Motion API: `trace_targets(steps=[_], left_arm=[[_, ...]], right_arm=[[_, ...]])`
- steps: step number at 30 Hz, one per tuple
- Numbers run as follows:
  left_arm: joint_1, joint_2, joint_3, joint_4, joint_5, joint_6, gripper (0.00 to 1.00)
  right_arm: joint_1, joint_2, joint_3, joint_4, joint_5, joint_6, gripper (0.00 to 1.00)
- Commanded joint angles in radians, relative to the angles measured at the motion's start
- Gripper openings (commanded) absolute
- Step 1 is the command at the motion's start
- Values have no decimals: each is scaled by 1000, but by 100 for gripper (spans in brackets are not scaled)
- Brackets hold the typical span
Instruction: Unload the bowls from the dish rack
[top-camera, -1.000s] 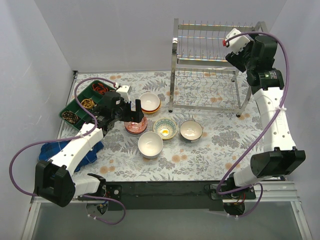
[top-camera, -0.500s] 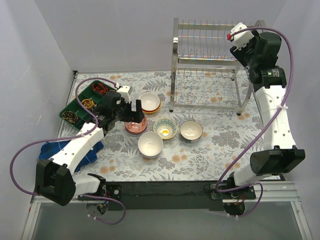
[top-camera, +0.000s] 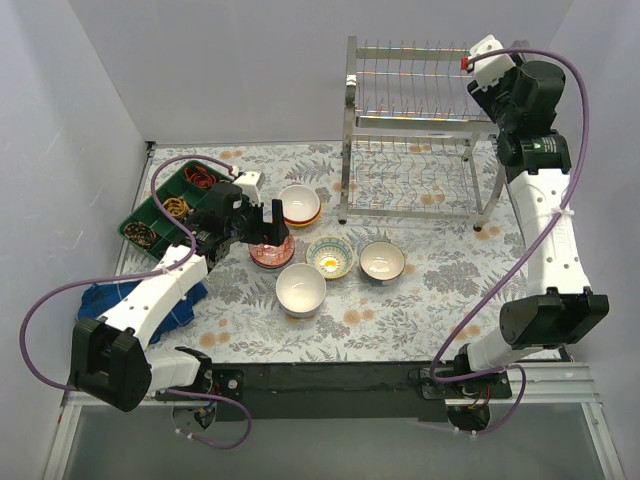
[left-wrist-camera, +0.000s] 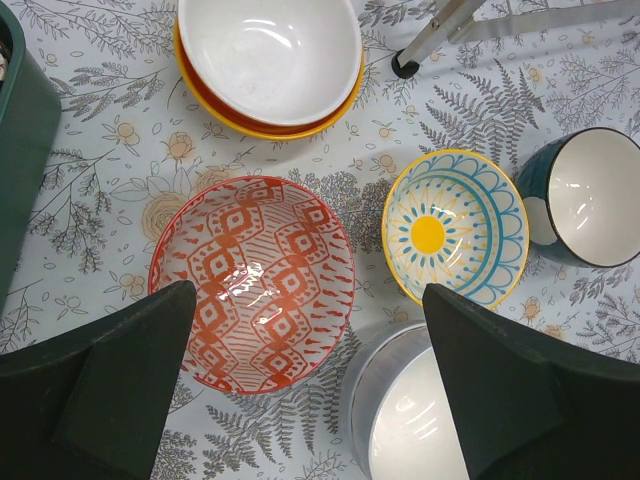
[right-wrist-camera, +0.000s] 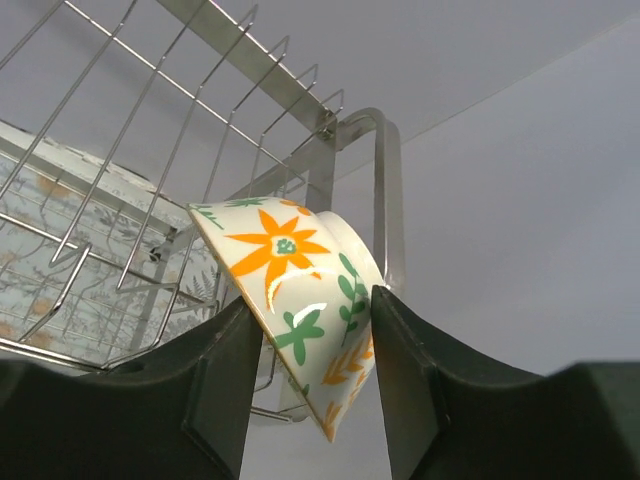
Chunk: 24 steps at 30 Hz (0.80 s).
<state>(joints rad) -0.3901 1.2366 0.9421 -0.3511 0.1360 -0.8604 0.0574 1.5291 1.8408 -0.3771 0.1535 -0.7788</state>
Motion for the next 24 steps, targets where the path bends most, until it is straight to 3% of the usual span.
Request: trace_targets(steps=[1,8,17,24], left_arm=[[-4,6,21,-6,5,1,98],[-4,12,21,-6,4,1,98],[-4,12,21,-6,1,1,98],[-4,15,21,-9,-4,1,98]], right_arm=[[7,-26,-26,204,66,15,50],[7,-26,-95,244,93,-34,47],[39,-38,-205,365,181,-155,24],[104,-69,-350,658,287,-352,4]])
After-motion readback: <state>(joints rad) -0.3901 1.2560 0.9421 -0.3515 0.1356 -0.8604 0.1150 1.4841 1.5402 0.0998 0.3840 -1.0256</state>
